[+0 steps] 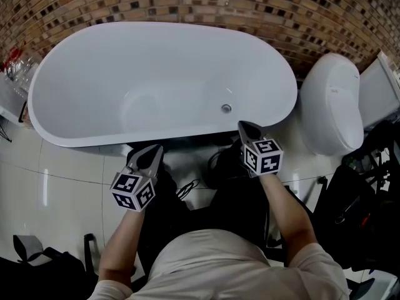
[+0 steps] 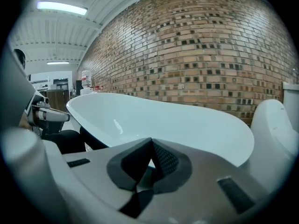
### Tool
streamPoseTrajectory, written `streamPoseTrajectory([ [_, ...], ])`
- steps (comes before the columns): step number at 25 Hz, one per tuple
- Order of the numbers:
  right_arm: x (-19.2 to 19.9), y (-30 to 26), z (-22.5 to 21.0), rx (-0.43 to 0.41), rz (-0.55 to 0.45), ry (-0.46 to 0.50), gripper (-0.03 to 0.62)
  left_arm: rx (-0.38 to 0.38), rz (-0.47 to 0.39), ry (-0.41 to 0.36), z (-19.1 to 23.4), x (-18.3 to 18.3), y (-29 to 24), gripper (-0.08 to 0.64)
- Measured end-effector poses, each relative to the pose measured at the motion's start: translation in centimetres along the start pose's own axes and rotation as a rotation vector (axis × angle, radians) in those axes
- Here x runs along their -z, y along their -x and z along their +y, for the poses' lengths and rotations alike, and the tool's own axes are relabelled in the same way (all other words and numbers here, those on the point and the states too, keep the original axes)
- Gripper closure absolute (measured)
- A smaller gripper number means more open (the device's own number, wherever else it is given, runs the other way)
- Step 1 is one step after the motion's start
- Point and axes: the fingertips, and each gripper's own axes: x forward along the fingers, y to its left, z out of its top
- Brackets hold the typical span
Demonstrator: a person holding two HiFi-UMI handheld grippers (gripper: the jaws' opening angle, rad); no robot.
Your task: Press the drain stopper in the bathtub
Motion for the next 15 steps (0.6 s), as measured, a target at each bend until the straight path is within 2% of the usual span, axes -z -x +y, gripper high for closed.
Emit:
streamPoseTrajectory([
  [15,0.12,-0.67,0.84,-0.043,0.011,0.020,0.586,0.007,-0.020,0.008,-0.19,-0.51,0.28,0.558],
])
